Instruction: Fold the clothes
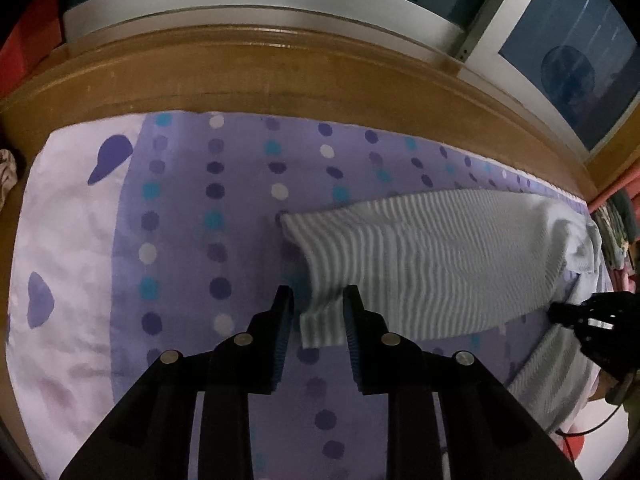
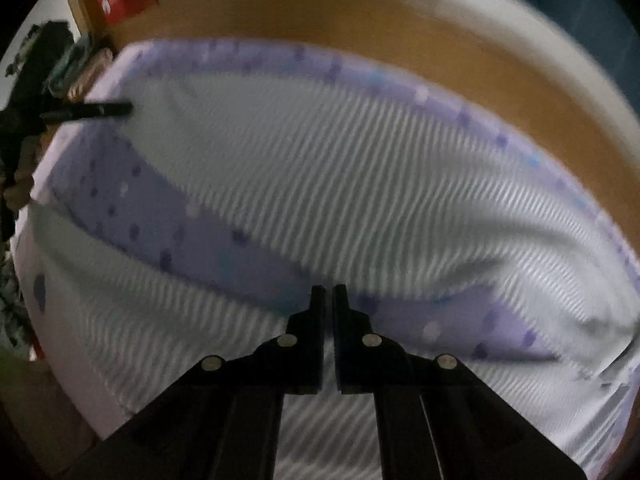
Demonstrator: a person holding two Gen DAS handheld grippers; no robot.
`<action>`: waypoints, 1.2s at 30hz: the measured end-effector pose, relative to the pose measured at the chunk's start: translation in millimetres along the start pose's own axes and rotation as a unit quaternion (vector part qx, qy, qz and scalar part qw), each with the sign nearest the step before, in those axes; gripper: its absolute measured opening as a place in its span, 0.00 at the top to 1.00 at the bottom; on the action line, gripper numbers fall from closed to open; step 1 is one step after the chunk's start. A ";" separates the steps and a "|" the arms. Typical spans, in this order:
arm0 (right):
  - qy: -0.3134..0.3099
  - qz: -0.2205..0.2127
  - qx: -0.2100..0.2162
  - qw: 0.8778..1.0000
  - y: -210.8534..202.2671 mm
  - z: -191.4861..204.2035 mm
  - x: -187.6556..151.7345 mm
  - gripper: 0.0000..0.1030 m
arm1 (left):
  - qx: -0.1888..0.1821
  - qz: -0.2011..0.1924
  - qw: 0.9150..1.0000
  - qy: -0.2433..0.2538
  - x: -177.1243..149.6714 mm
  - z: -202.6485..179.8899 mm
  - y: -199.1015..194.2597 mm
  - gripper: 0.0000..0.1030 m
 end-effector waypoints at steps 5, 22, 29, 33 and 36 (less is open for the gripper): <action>0.022 -0.049 -0.009 0.999 -22.2 10.5 16.4 0.91 | 0.002 -0.008 1.000 -0.004 -3.5 4.7 -13.4 0.76; 0.014 -0.111 0.112 0.987 55.4 172.3 125.3 0.52 | 0.160 -0.022 0.984 0.073 32.8 9.9 22.0 0.62; 0.078 -0.106 0.167 0.977 43.2 175.9 107.1 0.51 | 0.159 -0.040 0.985 0.057 31.4 21.3 9.6 0.45; 0.123 -0.125 0.149 0.973 6.9 142.2 62.0 0.51 | 0.116 -0.065 0.990 0.054 21.3 9.3 -19.4 0.45; 0.154 -0.126 0.109 0.974 -15.8 109.1 23.5 0.51 | 0.089 -0.072 0.991 0.071 8.5 -15.9 -36.6 0.45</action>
Point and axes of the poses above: each gripper's, at about its wrist camera, not at the fingertips, and y roughly the way its jaws point, z to its left, x to its top, the point moved 7 cm from there along y, roughly the way its jaws point, and after that the axes turned 4 degrees about -z, right-handed, at the moved point
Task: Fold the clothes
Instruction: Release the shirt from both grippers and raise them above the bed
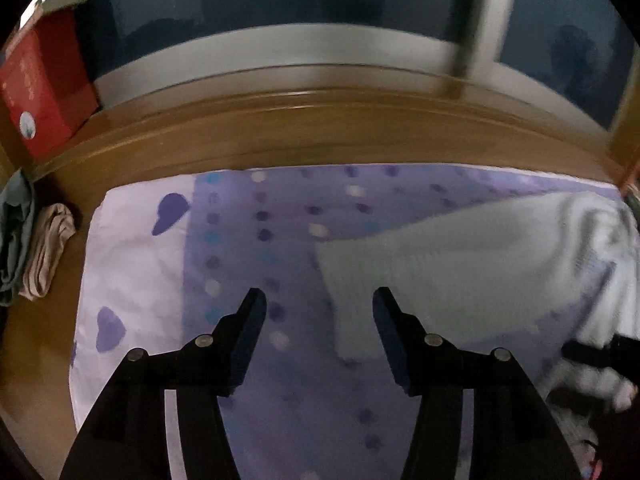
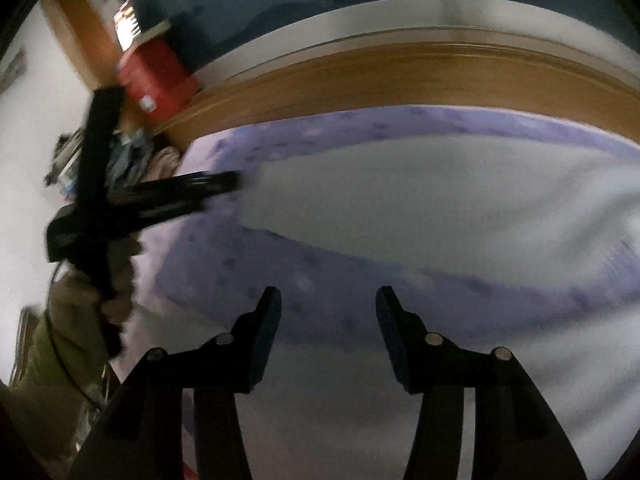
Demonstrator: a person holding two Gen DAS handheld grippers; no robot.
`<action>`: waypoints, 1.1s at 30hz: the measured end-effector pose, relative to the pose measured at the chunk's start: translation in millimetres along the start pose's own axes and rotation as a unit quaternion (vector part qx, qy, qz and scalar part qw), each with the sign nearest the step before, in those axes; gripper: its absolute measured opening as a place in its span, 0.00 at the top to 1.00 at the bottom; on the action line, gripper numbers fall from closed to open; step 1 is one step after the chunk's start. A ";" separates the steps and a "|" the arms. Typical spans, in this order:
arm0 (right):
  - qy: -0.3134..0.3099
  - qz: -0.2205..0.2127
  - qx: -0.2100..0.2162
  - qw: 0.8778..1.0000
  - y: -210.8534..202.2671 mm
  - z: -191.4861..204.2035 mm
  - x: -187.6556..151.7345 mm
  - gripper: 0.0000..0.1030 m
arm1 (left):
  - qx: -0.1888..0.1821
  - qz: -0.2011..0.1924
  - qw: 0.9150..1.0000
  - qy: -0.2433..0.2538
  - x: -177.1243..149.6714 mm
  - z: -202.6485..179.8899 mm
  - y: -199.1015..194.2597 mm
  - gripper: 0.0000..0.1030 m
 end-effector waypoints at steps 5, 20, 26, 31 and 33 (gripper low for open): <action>0.062 -0.016 -0.073 0.995 -60.6 -60.0 -28.8 0.51 | -0.042 -0.003 0.999 0.015 -13.7 -58.4 -22.9 0.45; 0.162 -0.063 -0.165 0.971 -227.3 -231.0 -137.2 0.49 | -0.141 0.027 0.983 0.111 -85.1 -340.8 -67.3 0.45; 0.183 -0.059 -0.162 0.968 -270.5 -279.5 -174.5 0.49 | -0.145 0.037 0.981 0.123 -108.8 -413.3 -79.4 0.45; 0.215 -0.069 -0.140 0.964 -280.4 -316.6 -173.8 0.49 | -0.136 0.036 0.977 0.159 -110.5 -446.6 -83.9 0.45; 0.226 -0.073 -0.142 0.961 -279.2 -331.4 -167.6 0.49 | -0.145 0.038 0.975 0.166 -108.8 -454.4 -79.1 0.45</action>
Point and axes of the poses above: each gripper's, at about its wrist camera, not at the fingertips, and y roughly the way its jaws point, z to its left, x to its top, the point moved 7 cm from there along y, roughly the way its jaws point, and after that the axes turned 4 degrees about -z, right-handed, at the moved point
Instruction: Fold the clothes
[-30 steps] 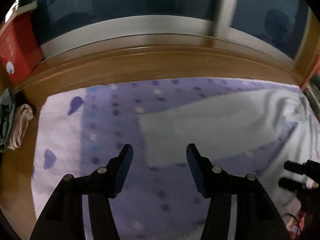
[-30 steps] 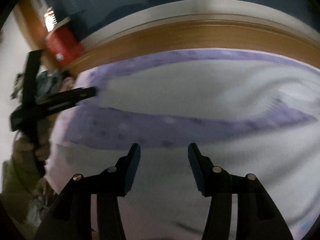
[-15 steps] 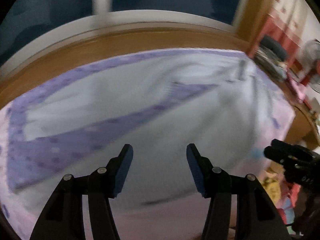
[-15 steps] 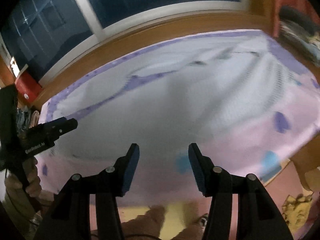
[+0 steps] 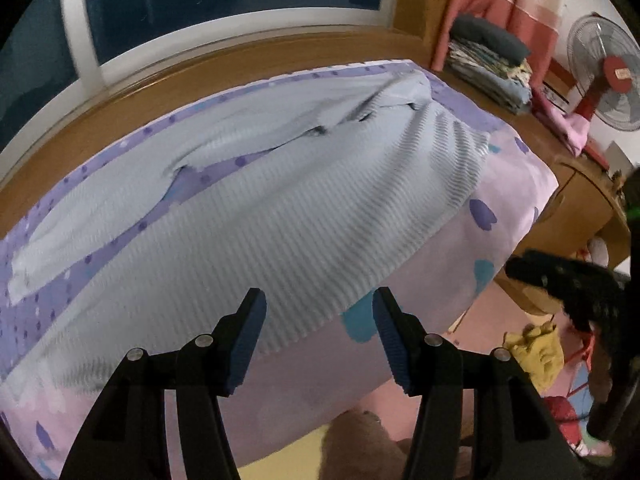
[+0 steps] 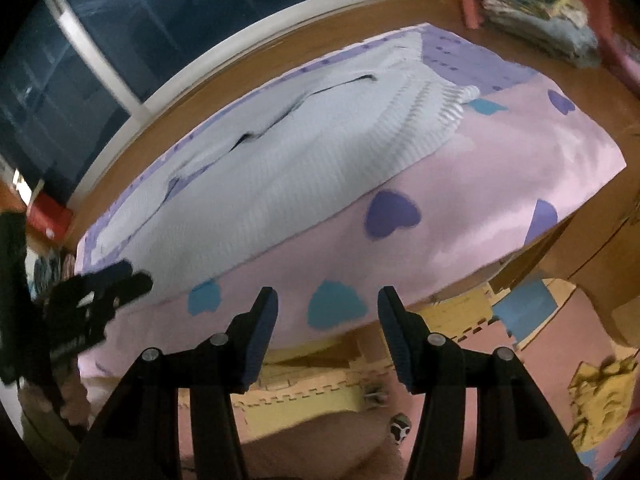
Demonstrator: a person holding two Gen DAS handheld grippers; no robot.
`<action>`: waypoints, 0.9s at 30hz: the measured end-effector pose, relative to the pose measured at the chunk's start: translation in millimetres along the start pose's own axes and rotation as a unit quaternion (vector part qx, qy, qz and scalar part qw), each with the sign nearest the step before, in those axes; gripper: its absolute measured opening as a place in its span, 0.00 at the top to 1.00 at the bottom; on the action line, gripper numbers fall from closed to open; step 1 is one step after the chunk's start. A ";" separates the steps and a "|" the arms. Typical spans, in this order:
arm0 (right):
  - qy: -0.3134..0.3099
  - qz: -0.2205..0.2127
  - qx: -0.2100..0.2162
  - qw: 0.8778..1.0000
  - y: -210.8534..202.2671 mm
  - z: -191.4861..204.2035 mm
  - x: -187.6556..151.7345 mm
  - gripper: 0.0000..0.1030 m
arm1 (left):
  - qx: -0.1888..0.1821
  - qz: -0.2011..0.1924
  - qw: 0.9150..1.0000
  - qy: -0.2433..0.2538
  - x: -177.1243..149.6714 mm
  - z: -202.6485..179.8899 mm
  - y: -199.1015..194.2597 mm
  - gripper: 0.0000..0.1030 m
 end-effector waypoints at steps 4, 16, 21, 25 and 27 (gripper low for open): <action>0.022 0.000 -0.011 1.000 5.3 -20.1 20.8 0.49 | -0.049 0.008 0.999 -0.004 9.1 -9.7 18.8 0.45; 0.048 0.001 -0.020 0.999 31.6 -86.5 98.2 0.49 | -0.021 0.012 1.000 -0.007 27.3 -34.7 40.4 0.45; 0.047 0.022 0.016 0.999 53.6 -99.8 117.9 0.49 | 0.008 0.015 0.998 -0.053 30.8 -45.1 44.5 0.45; 0.039 0.056 0.041 0.997 71.3 -106.8 126.6 0.49 | 0.033 0.014 0.995 -0.091 28.2 -59.6 46.3 0.45; 0.029 0.057 0.057 0.996 75.6 -106.9 134.0 0.49 | 0.041 0.018 0.993 -0.107 24.3 -66.5 49.6 0.45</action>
Point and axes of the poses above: each gripper's, at about its wrist camera, not at the fingertips, and y roughly the way its jaws point, z to its left, x to its top, the point moved 7 cm from there along y, roughly the way its jaws point, and after that the axes turned 4 degrees about -z, right-handed, at the moved point
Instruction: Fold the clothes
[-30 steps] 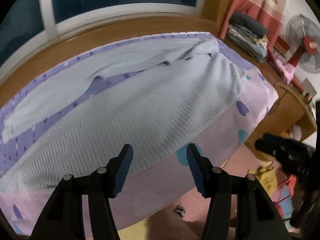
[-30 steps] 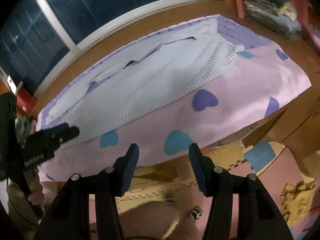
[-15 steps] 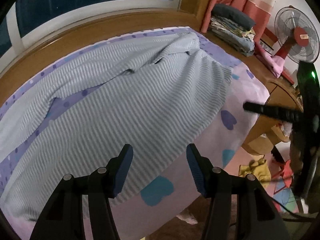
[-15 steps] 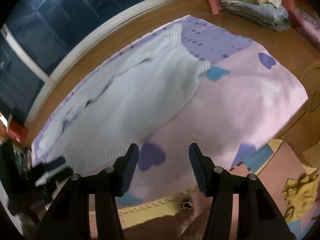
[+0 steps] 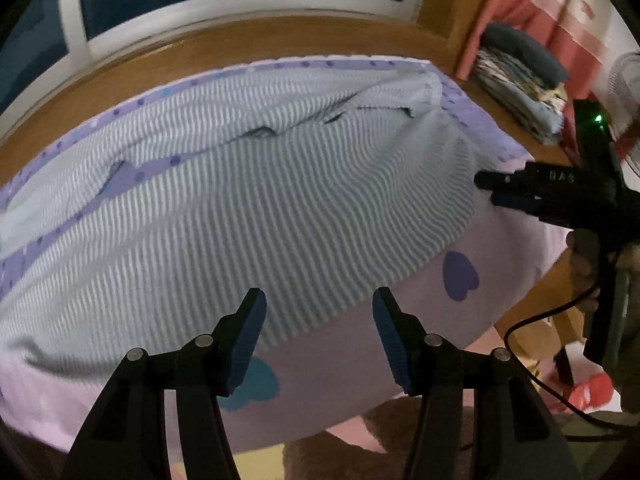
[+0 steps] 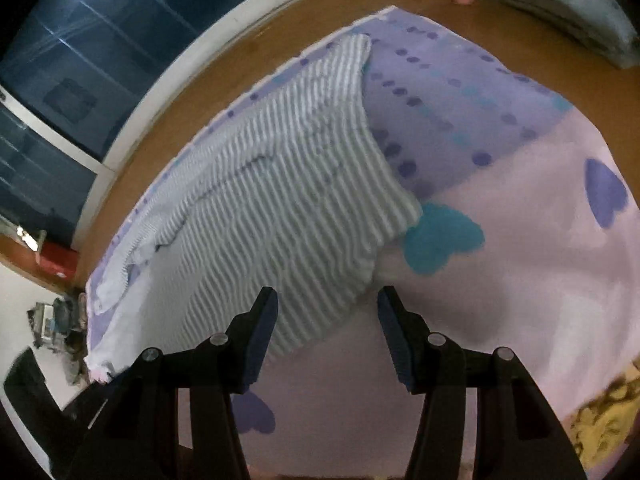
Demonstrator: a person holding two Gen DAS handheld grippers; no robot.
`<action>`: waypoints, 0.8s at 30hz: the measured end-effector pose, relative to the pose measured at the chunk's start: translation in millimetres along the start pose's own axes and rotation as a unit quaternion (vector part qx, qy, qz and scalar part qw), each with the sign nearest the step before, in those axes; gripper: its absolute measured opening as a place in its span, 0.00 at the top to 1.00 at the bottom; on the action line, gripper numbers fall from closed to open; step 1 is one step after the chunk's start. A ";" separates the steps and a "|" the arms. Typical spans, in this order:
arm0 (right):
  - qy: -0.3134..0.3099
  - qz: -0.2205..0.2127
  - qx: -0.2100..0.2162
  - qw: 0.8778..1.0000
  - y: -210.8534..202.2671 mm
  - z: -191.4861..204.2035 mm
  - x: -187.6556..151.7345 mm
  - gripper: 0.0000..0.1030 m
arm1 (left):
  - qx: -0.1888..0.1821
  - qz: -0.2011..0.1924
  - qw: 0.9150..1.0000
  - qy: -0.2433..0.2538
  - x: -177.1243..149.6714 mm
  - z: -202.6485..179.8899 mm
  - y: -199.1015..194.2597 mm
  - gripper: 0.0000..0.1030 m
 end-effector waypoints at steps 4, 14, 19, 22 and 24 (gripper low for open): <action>-0.022 0.001 0.029 0.999 7.3 0.3 15.7 0.49 | 0.006 -0.006 1.000 -0.020 -6.6 -17.1 3.4 0.45; -0.056 -0.001 0.051 0.997 4.5 0.0 37.0 0.91 | 0.054 -0.039 0.998 -0.010 -8.8 -46.3 15.8 0.45; -0.084 -0.011 0.072 0.994 -13.4 15.0 54.0 0.91 | 0.100 -0.056 0.993 0.015 0.7 -50.4 26.3 0.45; -0.105 -0.014 0.073 0.992 -20.2 23.1 55.6 0.91 | 0.122 -0.061 0.991 0.008 7.9 -42.6 34.6 0.45; -0.112 -0.018 0.069 0.991 -21.8 25.2 53.8 0.92 | 0.146 -0.060 0.987 0.008 11.7 -33.9 39.3 0.45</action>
Point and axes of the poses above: each gripper's, at about its wrist camera, not at the fingertips, and y roughly the way its jaws point, z to its left, x to its top, the point moved 7 cm from there along y, roughly the way its jaws point, and after that the axes turned 4 degrees about -z, right-handed, at the moved point
